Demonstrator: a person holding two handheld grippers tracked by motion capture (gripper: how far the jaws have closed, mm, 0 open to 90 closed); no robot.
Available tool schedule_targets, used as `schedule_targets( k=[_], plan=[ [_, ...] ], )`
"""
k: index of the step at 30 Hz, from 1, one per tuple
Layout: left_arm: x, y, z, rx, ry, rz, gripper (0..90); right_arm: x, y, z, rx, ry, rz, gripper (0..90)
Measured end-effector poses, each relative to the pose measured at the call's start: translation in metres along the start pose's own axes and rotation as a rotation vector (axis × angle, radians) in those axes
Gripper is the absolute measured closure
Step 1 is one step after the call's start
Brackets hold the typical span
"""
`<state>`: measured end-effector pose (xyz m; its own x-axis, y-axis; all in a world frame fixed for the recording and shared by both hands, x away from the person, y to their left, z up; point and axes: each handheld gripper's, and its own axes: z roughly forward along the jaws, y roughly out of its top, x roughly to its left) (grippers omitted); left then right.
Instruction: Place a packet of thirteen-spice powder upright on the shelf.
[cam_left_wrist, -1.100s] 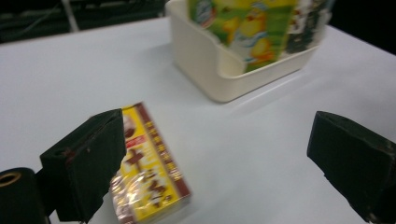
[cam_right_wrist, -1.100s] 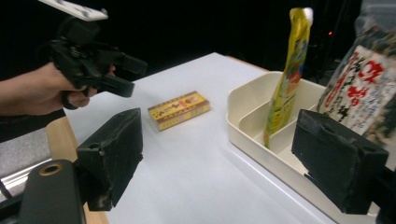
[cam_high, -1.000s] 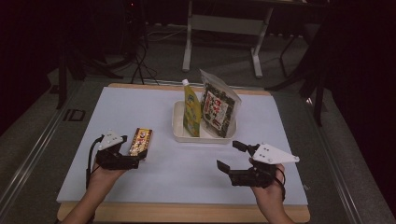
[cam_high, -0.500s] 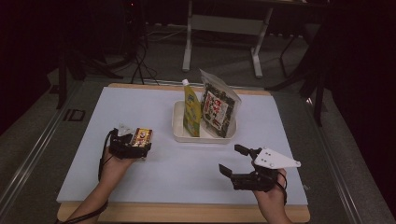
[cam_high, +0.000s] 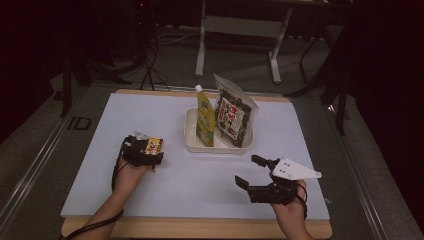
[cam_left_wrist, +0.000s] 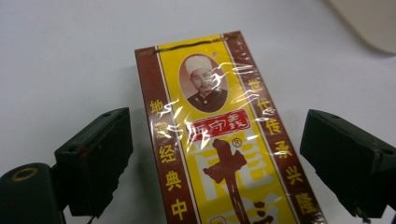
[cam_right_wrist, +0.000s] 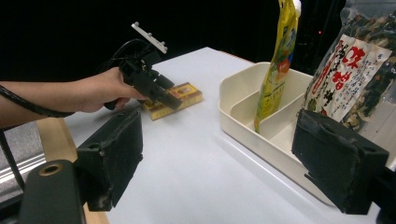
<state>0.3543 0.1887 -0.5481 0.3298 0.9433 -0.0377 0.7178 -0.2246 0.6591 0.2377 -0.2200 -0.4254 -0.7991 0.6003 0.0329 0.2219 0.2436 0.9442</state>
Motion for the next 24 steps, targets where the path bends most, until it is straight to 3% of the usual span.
schedule_targets(
  k=[3, 5, 12, 16, 21, 24],
  plan=[
    [-0.001, 0.001, 0.004, 0.041, -0.018, 0.013, 14.1, -0.001, 0.0, 0.0, -0.001, 0.001, 0.006, 16.0],
    [-0.004, 0.001, 0.005, 0.053, 0.005, 0.022, 15.3, -0.001, 0.0, 0.0, 0.0, -0.004, 0.013, 16.0],
    [-0.004, 0.007, 0.004, 0.086, 0.019, 0.011, 21.8, -0.002, -0.001, 0.001, 0.015, -0.013, 0.018, 16.1],
    [-0.007, 0.006, 0.002, 0.07, 0.016, 0.031, 30.5, -0.003, -0.001, 0.001, 0.022, -0.014, 0.023, 16.1],
    [-0.007, 0.006, 0.0, 0.065, 0.01, 0.04, 31.9, -0.006, -0.002, 0.0, 0.024, -0.024, 0.036, 16.1],
    [-0.008, 0.007, -0.007, 0.03, -0.011, 0.049, 32.1, -0.008, -0.002, -0.001, 0.019, -0.032, 0.05, 16.1]
  ],
)
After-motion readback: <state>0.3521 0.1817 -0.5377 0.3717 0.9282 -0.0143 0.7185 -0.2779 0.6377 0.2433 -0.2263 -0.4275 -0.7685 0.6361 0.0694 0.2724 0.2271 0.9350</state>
